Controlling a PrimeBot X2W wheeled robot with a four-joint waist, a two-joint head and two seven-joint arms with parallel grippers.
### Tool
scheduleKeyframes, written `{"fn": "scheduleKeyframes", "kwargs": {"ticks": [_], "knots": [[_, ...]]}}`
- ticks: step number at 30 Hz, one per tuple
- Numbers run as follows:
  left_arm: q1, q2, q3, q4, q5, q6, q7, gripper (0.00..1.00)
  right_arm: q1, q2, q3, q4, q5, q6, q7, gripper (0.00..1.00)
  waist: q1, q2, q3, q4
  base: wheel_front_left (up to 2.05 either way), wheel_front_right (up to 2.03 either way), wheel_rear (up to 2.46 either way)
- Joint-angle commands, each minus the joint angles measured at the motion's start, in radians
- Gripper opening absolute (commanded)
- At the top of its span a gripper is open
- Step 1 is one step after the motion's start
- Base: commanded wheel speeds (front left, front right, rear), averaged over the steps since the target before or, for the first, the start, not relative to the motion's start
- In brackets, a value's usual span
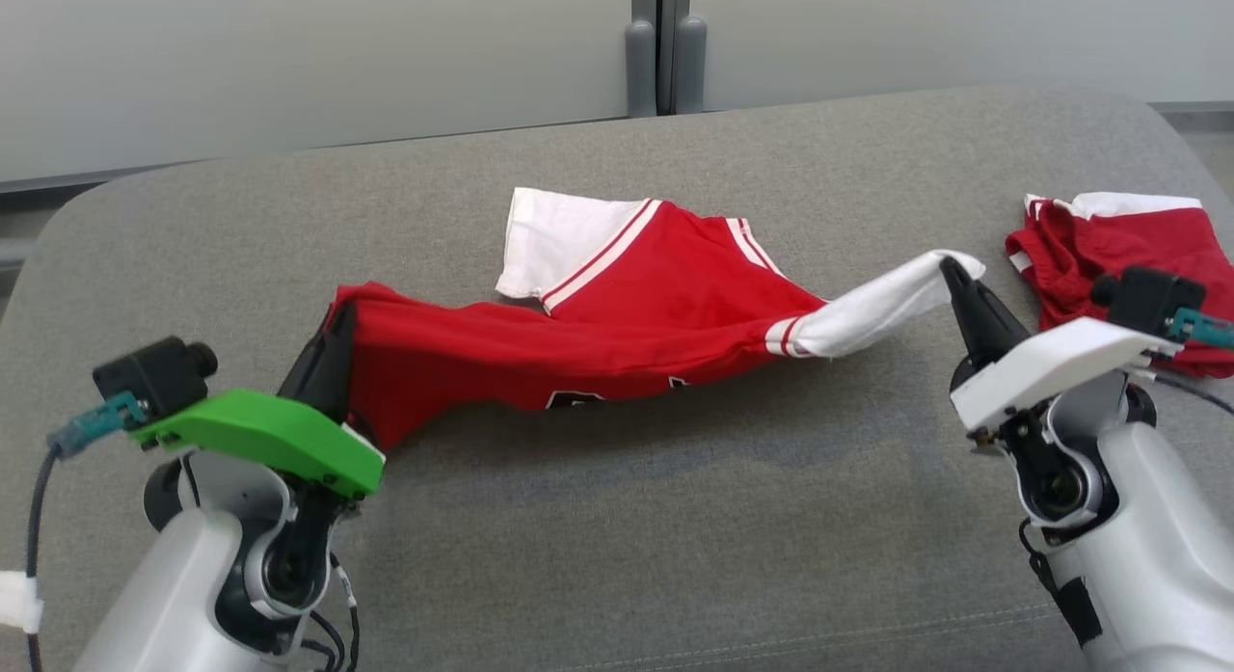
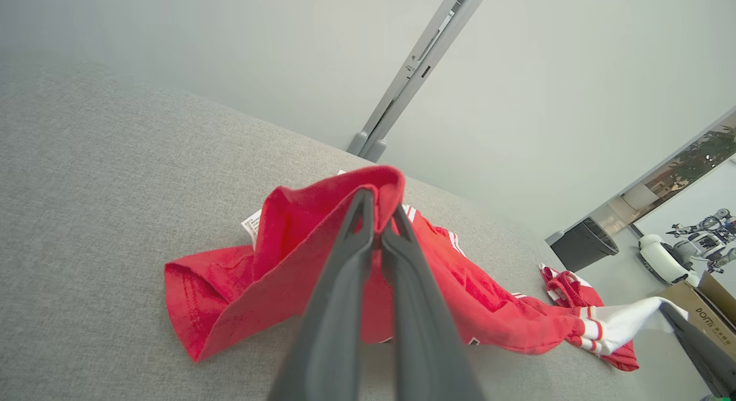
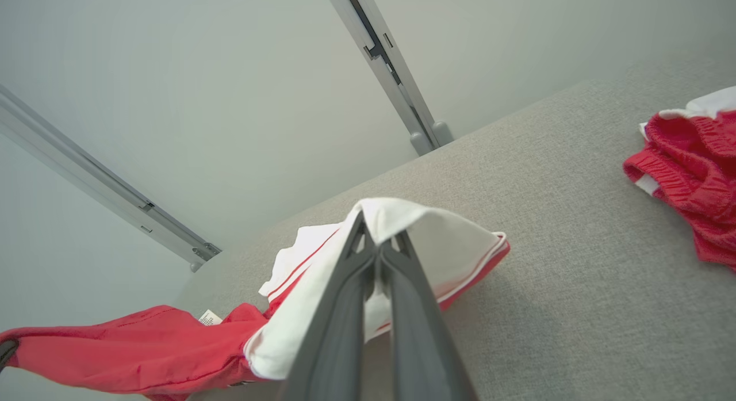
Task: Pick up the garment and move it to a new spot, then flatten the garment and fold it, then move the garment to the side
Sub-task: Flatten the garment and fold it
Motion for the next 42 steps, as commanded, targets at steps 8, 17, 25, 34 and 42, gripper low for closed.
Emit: {"fn": "scheduleKeyframes", "kwargs": {"ticks": [8,17,25,34,42], "knots": [[-0.194,0.025,0.062,-0.050,-0.064,0.080,0.136,0.00,-0.182,0.031,-0.077,-0.017,0.007,0.000,0.151,0.00,0.0000,0.0000,-0.054,-0.006,0.00,0.00,0.00],[-0.382,0.047,0.104,-0.149,-0.079,0.155,0.224,0.00,-0.335,0.061,-0.185,-0.147,-0.006,0.000,0.294,0.00,0.0000,0.0000,-0.088,-0.007,0.00,0.00,0.00],[-0.525,0.070,0.072,-0.093,-0.055,0.210,0.323,0.00,-0.459,0.104,-0.249,-0.182,-0.106,0.000,0.410,0.00,0.0000,0.0000,-0.072,-0.011,0.00,0.00,0.00],[-0.725,0.040,0.060,0.122,-0.031,0.258,0.363,0.00,-0.694,0.149,-0.294,-0.008,-0.236,0.000,0.427,0.00,0.0000,0.0000,0.068,-0.021,0.00,0.00,0.00],[-0.983,0.001,0.088,0.305,0.027,0.220,0.249,0.00,-1.000,0.155,-0.293,0.182,-0.369,0.000,0.282,0.00,0.0000,0.0000,0.254,-0.052,0.00,0.00,0.00]]}}
